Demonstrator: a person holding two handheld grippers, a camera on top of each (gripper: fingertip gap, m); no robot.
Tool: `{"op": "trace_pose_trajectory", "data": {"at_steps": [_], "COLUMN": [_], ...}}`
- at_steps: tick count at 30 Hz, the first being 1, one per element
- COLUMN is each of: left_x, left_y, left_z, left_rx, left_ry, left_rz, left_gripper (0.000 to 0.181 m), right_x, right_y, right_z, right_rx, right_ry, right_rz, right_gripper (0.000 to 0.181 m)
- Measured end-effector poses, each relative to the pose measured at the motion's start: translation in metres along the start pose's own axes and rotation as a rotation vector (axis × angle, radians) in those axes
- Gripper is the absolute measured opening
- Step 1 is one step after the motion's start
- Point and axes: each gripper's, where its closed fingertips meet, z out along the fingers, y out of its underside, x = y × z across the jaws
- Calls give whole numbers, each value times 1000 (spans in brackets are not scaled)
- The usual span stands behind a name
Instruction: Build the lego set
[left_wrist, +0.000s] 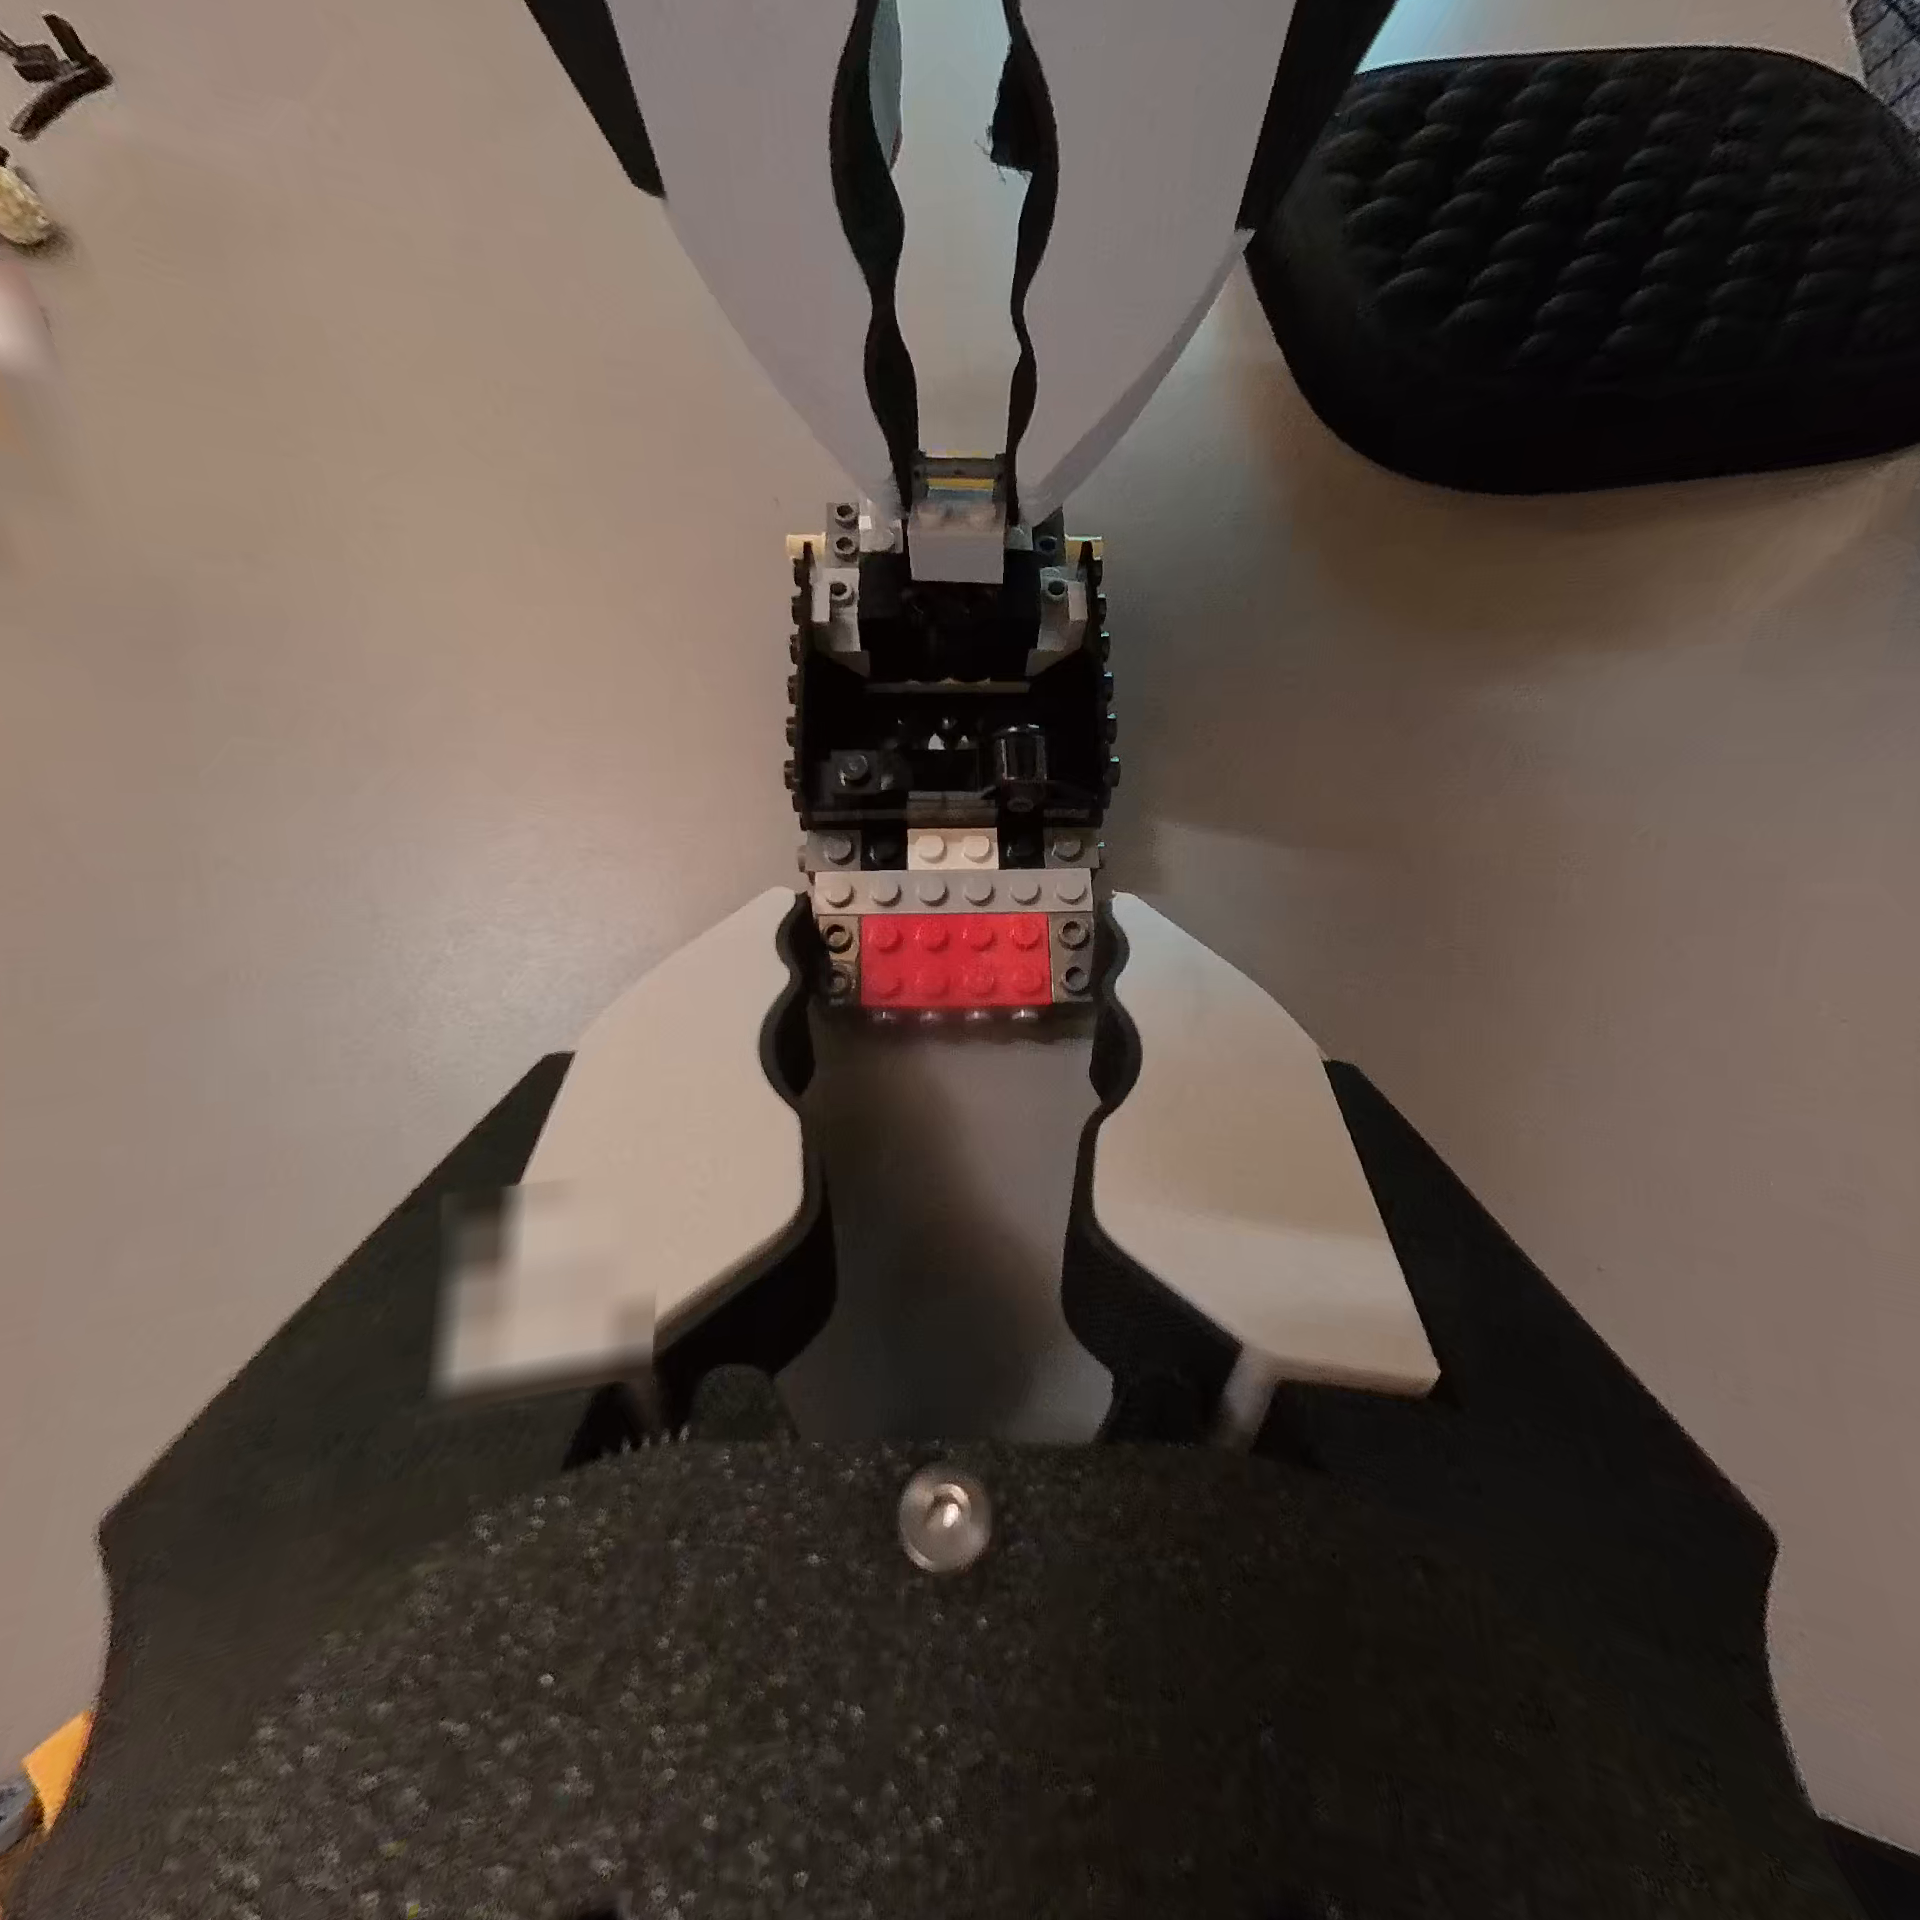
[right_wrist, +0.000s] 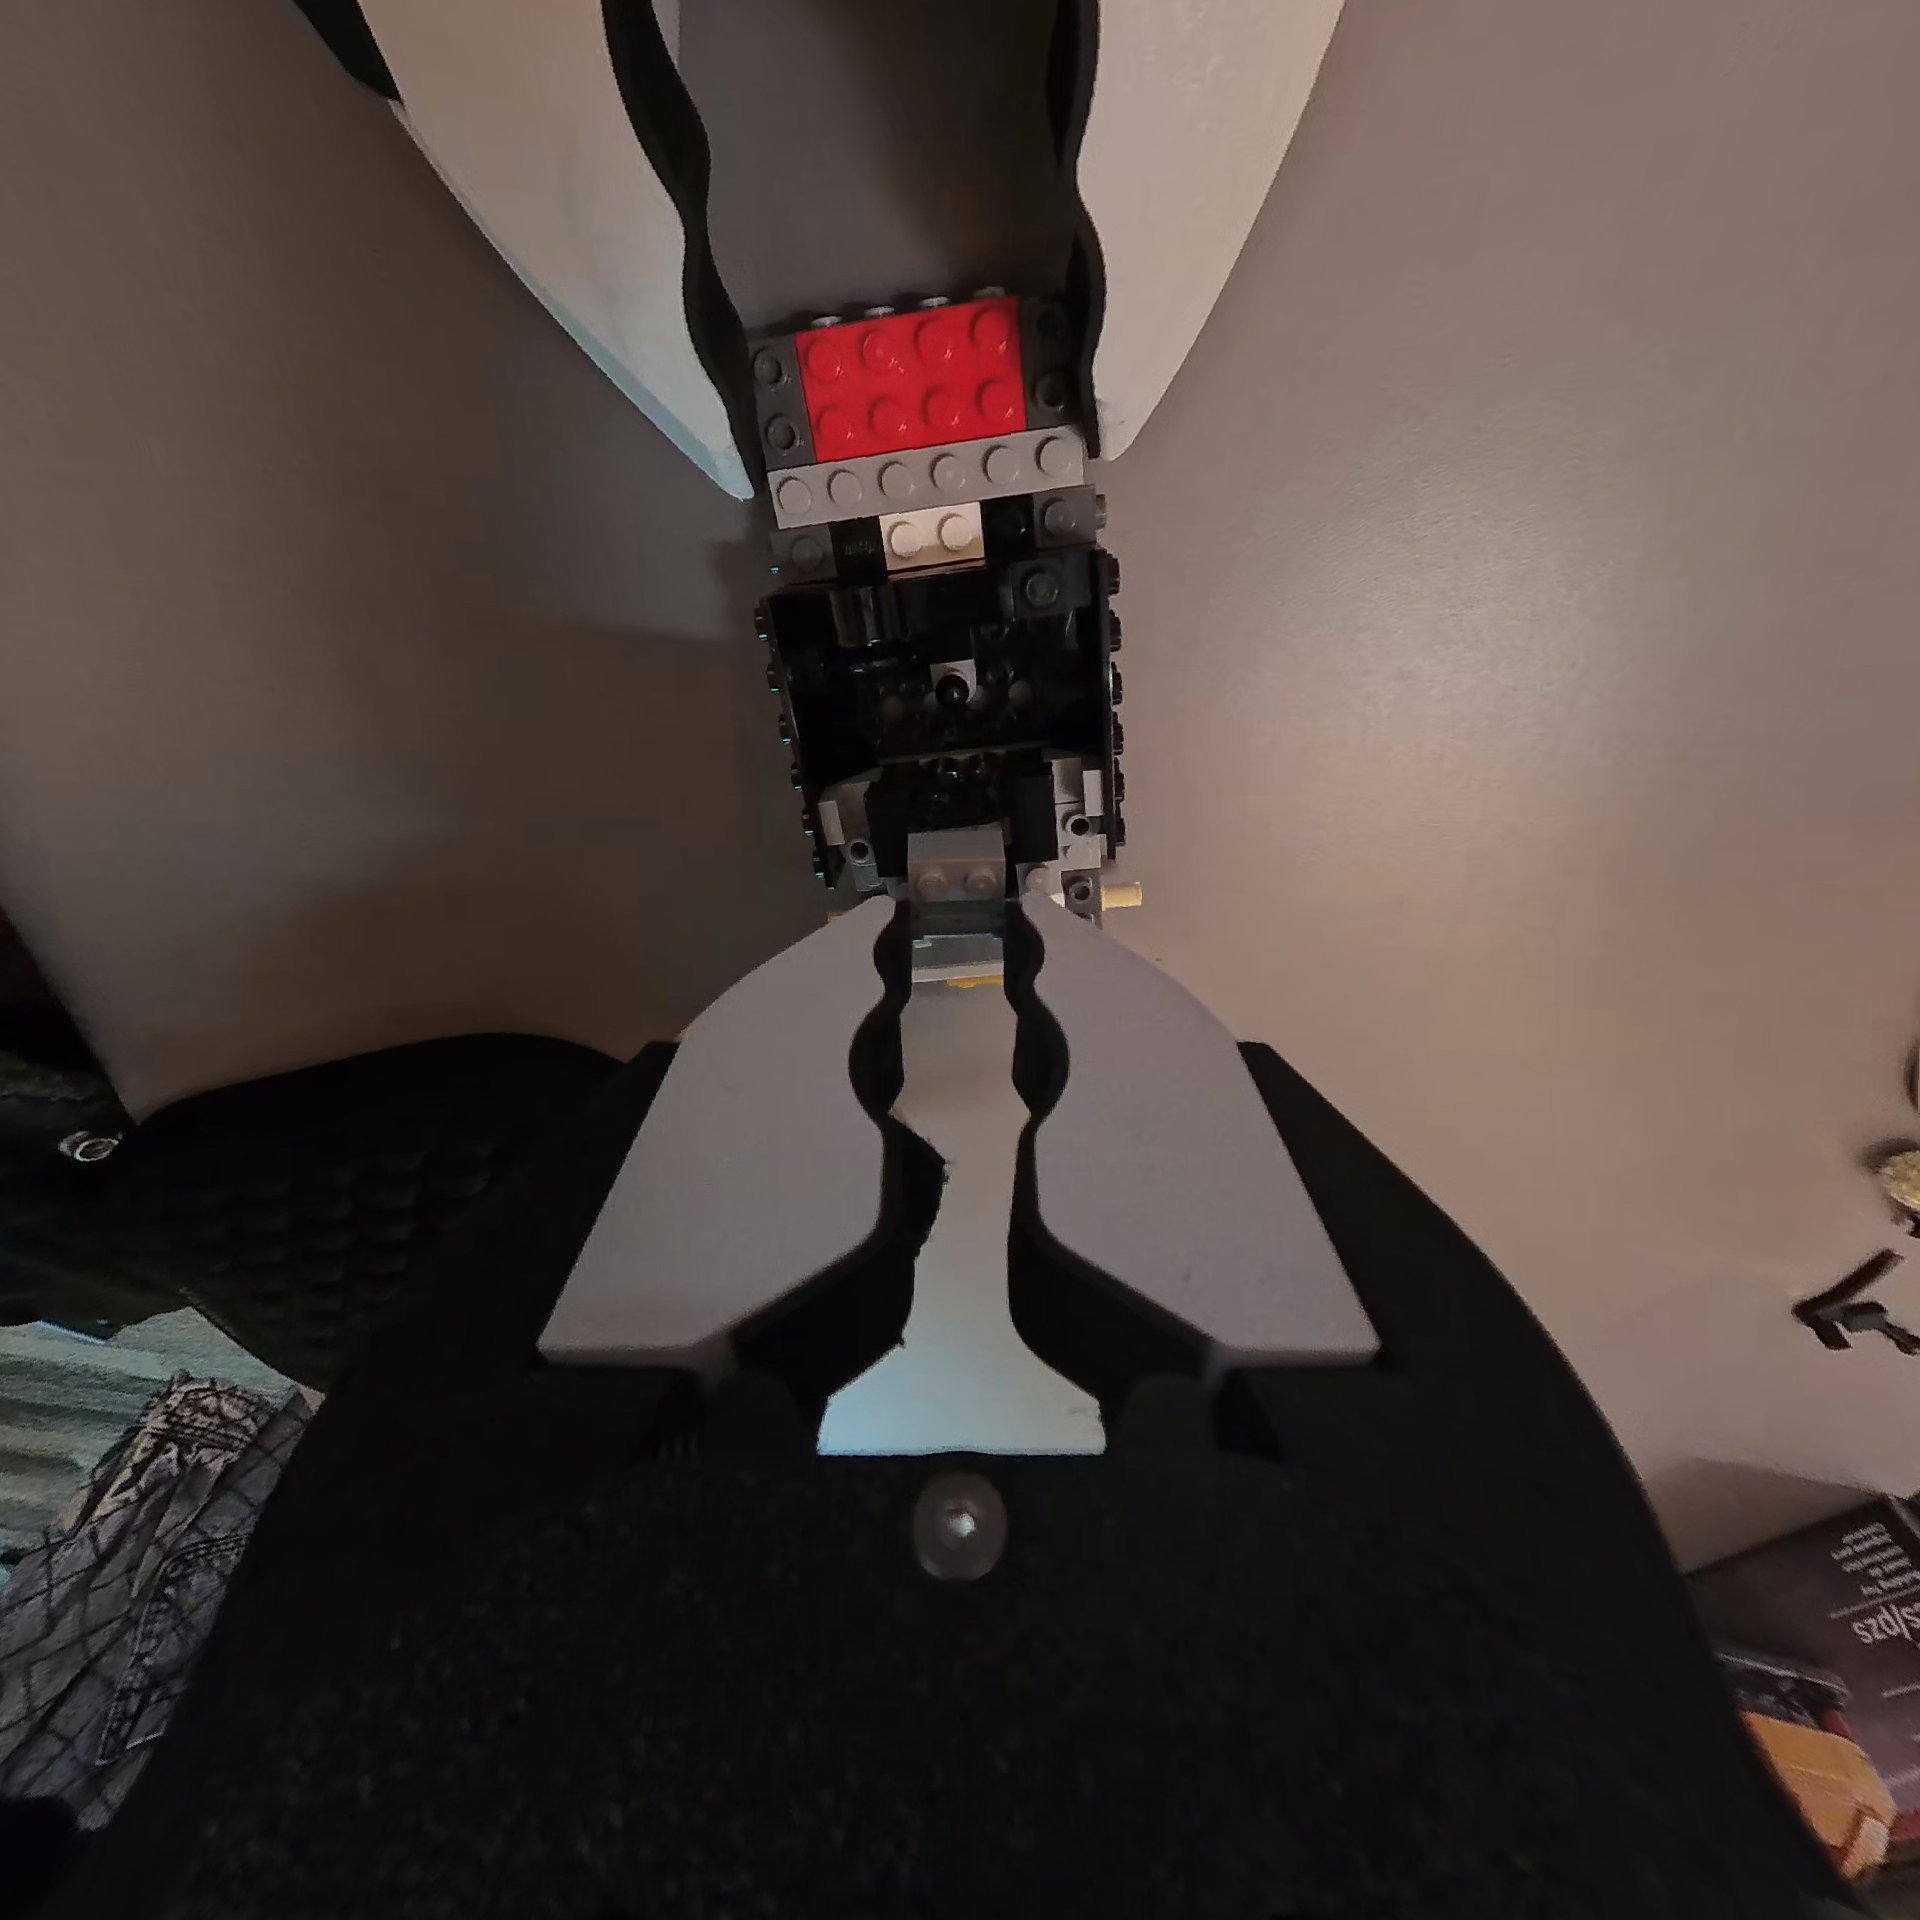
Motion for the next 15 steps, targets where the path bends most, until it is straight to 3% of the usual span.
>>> {"op": "trace_pose_trajectory", "data": {"at_steps": [15], "left_x": [-1], "left_y": [1], "left_z": [-1], "left_rx": [-1], "left_ry": [2], "left_rz": [0], "left_gripper": [50], "right_x": [12], "right_y": [3], "right_z": [-13], "right_rx": [18], "right_ry": [55], "right_rz": [-65], "right_gripper": [17]}}
